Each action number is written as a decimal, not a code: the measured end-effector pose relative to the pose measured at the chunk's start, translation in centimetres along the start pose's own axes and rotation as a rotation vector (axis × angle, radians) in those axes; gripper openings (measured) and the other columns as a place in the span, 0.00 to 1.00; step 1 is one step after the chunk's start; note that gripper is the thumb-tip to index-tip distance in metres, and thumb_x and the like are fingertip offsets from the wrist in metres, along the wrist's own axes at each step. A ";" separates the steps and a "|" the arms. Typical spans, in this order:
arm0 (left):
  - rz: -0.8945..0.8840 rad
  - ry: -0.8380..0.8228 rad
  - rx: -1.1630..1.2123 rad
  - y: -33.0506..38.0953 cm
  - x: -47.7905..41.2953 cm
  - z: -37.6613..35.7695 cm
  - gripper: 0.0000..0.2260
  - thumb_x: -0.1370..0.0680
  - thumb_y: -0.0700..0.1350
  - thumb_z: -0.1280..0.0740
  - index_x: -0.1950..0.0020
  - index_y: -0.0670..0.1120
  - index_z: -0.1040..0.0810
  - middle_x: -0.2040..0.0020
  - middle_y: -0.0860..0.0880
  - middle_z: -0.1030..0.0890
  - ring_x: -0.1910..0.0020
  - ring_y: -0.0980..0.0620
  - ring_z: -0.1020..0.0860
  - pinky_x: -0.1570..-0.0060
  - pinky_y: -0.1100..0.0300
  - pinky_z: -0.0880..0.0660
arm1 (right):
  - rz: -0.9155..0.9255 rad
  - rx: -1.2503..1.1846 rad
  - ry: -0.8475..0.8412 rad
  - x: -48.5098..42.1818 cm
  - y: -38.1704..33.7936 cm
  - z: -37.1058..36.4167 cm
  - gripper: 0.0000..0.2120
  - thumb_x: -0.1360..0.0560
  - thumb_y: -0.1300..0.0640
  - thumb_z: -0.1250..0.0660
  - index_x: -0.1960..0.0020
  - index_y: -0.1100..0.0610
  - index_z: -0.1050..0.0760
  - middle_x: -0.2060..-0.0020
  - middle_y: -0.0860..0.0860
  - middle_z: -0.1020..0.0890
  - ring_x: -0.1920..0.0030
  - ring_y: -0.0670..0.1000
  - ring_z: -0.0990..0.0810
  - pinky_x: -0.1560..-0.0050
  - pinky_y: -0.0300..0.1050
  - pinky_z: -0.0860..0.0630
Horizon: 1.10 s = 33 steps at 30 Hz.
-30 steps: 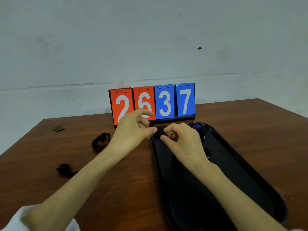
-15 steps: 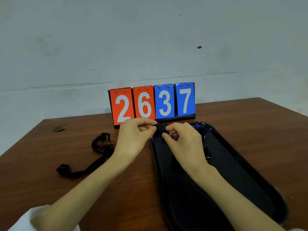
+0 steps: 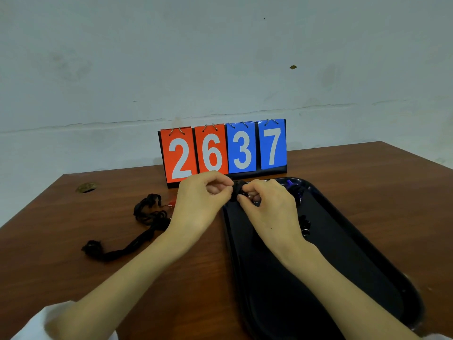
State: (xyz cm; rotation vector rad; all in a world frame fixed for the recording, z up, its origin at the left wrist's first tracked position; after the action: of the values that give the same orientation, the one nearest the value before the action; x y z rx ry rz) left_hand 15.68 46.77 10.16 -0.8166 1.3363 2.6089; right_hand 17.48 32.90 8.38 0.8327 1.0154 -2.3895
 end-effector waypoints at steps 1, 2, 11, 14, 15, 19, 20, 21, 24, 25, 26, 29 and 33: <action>-0.007 0.000 -0.007 0.1 0.0 0.0 0.07 0.27 0.41 0.29 0.57 0.54 0.21 0.62 0.59 0.20 0.60 0.62 0.22 0.59 0.75 0.26 | 0.005 0.003 0.002 0.0 0.0 0.0 0.06 0.29 0.56 0.29 0.53 0.56 0.21 0.62 0.48 0.21 0.59 0.48 0.24 0.55 0.48 0.22; -0.012 -0.001 -0.015 0.1 0.0 0.0 0.06 0.27 0.42 0.29 0.57 0.54 0.20 0.62 0.59 0.20 0.59 0.62 0.22 0.59 0.75 0.27 | 0.012 0.009 0.007 0.0 0.0 0.0 0.06 0.30 0.56 0.29 0.53 0.56 0.21 0.63 0.48 0.20 0.60 0.48 0.24 0.56 0.48 0.22; -0.023 -0.027 -0.081 0.0 0.0 -0.1 0.05 0.28 0.44 0.28 0.56 0.53 0.20 0.61 0.58 0.21 0.60 0.59 0.22 0.57 0.73 0.26 | 0.100 0.099 0.031 0.2 -0.5 -0.1 0.05 0.31 0.55 0.27 0.57 0.55 0.21 0.65 0.48 0.19 0.63 0.48 0.24 0.60 0.44 0.25; -0.091 0.010 -0.193 0.2 0.3 -0.2 0.05 0.27 0.41 0.30 0.52 0.47 0.18 0.61 0.56 0.21 0.61 0.59 0.22 0.58 0.71 0.24 | 0.115 0.108 0.033 0.2 -0.7 0.0 0.06 0.32 0.56 0.26 0.57 0.56 0.20 0.66 0.49 0.19 0.64 0.49 0.23 0.61 0.47 0.23; -0.124 0.023 -0.234 0.4 0.5 -0.3 0.05 0.26 0.41 0.30 0.52 0.47 0.19 0.61 0.56 0.22 0.61 0.59 0.23 0.57 0.69 0.24 | 0.118 0.108 0.030 0.3 -0.8 0.0 0.06 0.32 0.56 0.26 0.57 0.56 0.20 0.66 0.49 0.19 0.64 0.49 0.22 0.60 0.47 0.22; -0.148 0.029 -0.259 0.5 0.8 -0.5 0.08 0.26 0.39 0.32 0.48 0.49 0.25 0.63 0.56 0.24 0.63 0.58 0.23 0.58 0.67 0.24 | 0.120 0.101 -0.031 0.2 -0.8 -0.2 0.06 0.31 0.55 0.27 0.56 0.56 0.20 0.65 0.49 0.19 0.63 0.49 0.23 0.59 0.48 0.23; -0.128 0.017 -0.234 0.4 0.7 -0.6 0.10 0.26 0.38 0.33 0.47 0.50 0.27 0.63 0.56 0.23 0.64 0.58 0.24 0.60 0.68 0.25 | 0.114 0.094 -0.047 0.2 -0.8 -0.3 0.06 0.30 0.55 0.28 0.55 0.56 0.20 0.65 0.49 0.19 0.62 0.49 0.23 0.58 0.49 0.23; -0.098 0.014 -0.190 0.3 0.6 -0.4 0.12 0.26 0.37 0.33 0.47 0.50 0.29 0.63 0.55 0.22 0.65 0.58 0.24 0.61 0.69 0.26 | 0.106 0.083 -0.056 0.2 -0.8 -0.3 0.06 0.30 0.55 0.28 0.55 0.56 0.20 0.65 0.49 0.19 0.62 0.49 0.23 0.57 0.49 0.23; 0.070 0.039 0.097 -0.6 -0.1 0.2 0.14 0.27 0.37 0.31 0.46 0.49 0.28 0.64 0.53 0.18 0.69 0.60 0.24 0.64 0.72 0.26 | 0.061 0.034 -0.066 0.0 -0.5 -0.2 0.07 0.29 0.55 0.29 0.54 0.56 0.20 0.64 0.50 0.20 0.61 0.49 0.24 0.55 0.49 0.23; 0.147 0.030 0.214 -1.0 -0.4 0.3 0.15 0.27 0.37 0.30 0.44 0.48 0.27 0.63 0.52 0.17 0.69 0.60 0.23 0.65 0.72 0.26 | 0.043 0.023 -0.075 -0.1 -0.4 -0.1 0.07 0.29 0.54 0.29 0.53 0.56 0.20 0.63 0.49 0.20 0.60 0.48 0.24 0.54 0.47 0.23; 0.225 0.004 0.331 -1.5 -0.6 0.2 0.16 0.28 0.37 0.29 0.43 0.48 0.27 0.62 0.51 0.16 0.70 0.60 0.23 0.68 0.71 0.27 | 0.025 0.015 -0.087 -0.2 -0.2 -0.1 0.07 0.29 0.54 0.30 0.52 0.55 0.20 0.62 0.49 0.20 0.59 0.47 0.24 0.53 0.46 0.23; 0.382 -0.104 0.623 -2.6 -0.7 -0.7 0.15 0.27 0.35 0.31 0.42 0.46 0.26 0.58 0.45 0.18 0.77 0.58 0.32 0.76 0.68 0.35 | -0.011 -0.004 -0.116 -0.4 0.0 0.0 0.07 0.28 0.53 0.30 0.52 0.54 0.20 0.61 0.48 0.20 0.58 0.46 0.24 0.51 0.45 0.24; 0.398 -0.215 0.666 -3.0 -0.8 -1.2 0.11 0.24 0.33 0.35 0.44 0.44 0.27 0.58 0.48 0.18 0.74 0.57 0.33 0.75 0.67 0.37 | -0.020 -0.017 -0.145 -0.3 -0.1 -0.1 0.07 0.28 0.53 0.30 0.52 0.55 0.20 0.61 0.49 0.20 0.58 0.47 0.24 0.52 0.45 0.24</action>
State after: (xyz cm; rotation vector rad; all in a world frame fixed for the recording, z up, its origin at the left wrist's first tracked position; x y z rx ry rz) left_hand 17.87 47.83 7.81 -0.1750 2.2689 2.1305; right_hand 17.67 33.05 8.57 0.6361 0.9893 -2.4148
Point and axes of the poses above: each hand's wrist, its own x-axis away from the middle knuckle, its own z-axis out of the back of the hand, y = z × x, the point moved 5 cm from there along -x, towards the middle knuckle
